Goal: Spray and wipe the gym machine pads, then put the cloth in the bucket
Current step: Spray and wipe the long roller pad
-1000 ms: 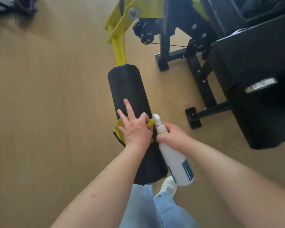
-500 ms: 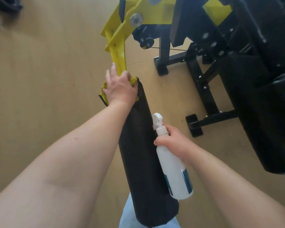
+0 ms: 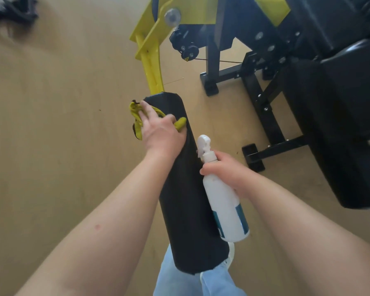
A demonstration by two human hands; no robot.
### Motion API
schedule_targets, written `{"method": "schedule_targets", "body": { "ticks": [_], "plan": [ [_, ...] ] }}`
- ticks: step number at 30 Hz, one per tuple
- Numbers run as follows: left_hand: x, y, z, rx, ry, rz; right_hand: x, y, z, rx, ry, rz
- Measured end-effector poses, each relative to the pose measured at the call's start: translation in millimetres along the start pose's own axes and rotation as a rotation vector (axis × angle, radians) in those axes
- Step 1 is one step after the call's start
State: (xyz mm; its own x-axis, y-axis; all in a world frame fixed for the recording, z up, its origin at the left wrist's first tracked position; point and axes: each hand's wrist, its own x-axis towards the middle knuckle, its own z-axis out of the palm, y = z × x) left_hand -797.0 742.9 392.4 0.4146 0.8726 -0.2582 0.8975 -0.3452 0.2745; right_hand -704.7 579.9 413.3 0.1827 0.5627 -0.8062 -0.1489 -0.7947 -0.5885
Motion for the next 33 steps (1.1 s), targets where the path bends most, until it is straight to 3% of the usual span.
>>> {"method": "schedule_targets", "body": {
  "ticks": [4,14,18,23,28,33],
  "plan": [
    [-75.9,-8.4,13.0,0.101,-0.057,0.127,-22.3,17.9,-0.3,0.045,-0.069,0.075],
    [-234.0,-32.0,48.5,0.088,-0.082,0.335,-75.7,63.2,7.0,-0.072,-0.083,0.076],
    [-276.3,-48.6,59.3,0.202,-0.16,0.574,-85.3,72.3,8.7,-0.081,-0.067,0.073],
    [-236.5,-54.2,42.7,0.195,-0.309,0.68,-80.6,66.9,10.7,-0.058,-0.081,0.081],
    [-172.2,-48.4,32.8,0.173,-0.198,0.686,-62.3,57.7,8.1,-0.022,-0.071,0.086],
    [-91.5,-41.9,15.7,0.195,-0.19,0.711,-39.7,42.7,3.6,-0.048,-0.037,0.055]
  ]
}}
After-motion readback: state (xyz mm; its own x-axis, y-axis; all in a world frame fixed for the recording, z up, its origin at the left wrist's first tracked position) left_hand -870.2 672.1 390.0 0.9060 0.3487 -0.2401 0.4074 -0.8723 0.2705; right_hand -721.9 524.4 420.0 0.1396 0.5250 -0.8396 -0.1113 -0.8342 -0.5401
